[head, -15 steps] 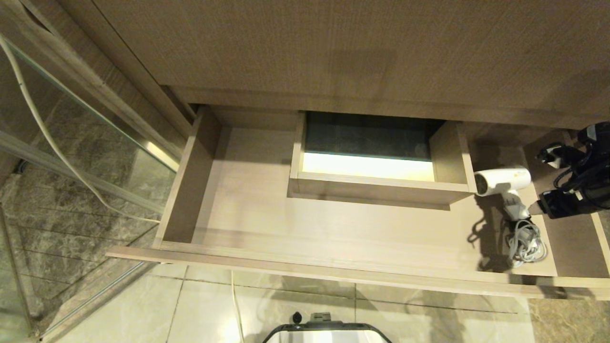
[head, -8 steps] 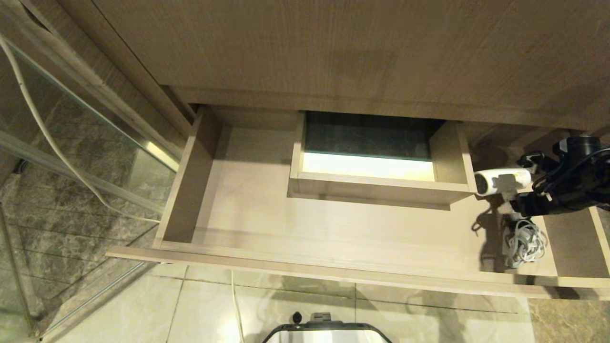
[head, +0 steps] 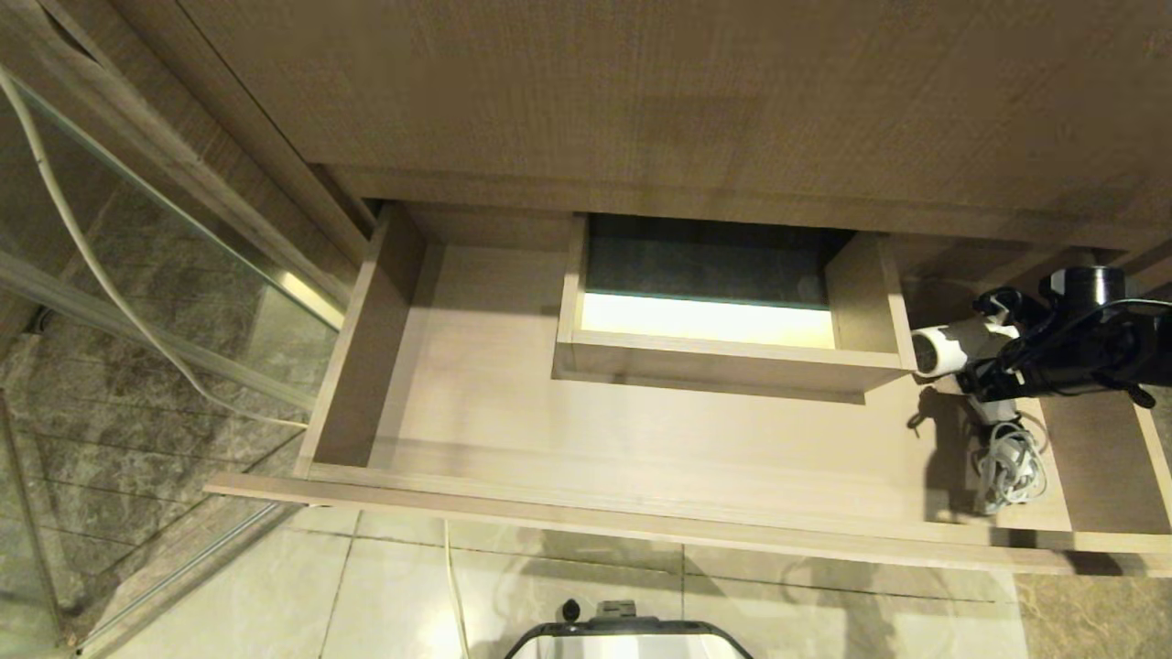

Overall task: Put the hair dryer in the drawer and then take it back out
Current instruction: Take the hairdryer out

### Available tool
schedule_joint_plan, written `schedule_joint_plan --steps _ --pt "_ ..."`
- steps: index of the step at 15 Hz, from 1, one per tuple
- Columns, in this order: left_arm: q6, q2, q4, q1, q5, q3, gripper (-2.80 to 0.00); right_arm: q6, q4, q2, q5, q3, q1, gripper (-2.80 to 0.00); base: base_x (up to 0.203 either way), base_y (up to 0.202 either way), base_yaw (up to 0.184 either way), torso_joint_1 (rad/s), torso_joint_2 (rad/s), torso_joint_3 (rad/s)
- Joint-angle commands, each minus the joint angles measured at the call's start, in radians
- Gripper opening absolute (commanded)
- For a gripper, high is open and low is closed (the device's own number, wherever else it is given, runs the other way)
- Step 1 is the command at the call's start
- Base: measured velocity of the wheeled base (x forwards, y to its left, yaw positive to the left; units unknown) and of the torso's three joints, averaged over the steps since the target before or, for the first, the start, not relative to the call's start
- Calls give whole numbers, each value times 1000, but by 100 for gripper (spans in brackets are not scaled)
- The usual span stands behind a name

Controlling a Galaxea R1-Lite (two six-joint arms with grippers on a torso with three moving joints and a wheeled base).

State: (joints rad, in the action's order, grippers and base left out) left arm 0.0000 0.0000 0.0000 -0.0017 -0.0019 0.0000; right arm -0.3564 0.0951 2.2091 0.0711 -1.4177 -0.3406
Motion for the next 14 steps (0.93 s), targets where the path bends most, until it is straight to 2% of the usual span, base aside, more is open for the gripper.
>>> schedule_joint_plan --steps 1,3,4,7,14 --pt "0 0 0 0 0 2 -280 -3 3 20 -2 -3 -1 0 0 0 0 0 0 0" --pt "0 0 0 0 0 2 -280 -1 11 21 -2 -4 -3 0 0 0 0 0 0 0" --pt "0 0 0 0 0 2 -280 -2 15 24 -1 -6 -3 -280 0 0 0 0 0 0" --pt "0 0 0 0 0 2 -280 -33 9 18 -5 -6 -1 -280 0 0 0 0 0 0" --pt "0 0 0 0 0 2 -280 -35 14 -39 -7 6 -1 -280 0 0 0 0 0 0"
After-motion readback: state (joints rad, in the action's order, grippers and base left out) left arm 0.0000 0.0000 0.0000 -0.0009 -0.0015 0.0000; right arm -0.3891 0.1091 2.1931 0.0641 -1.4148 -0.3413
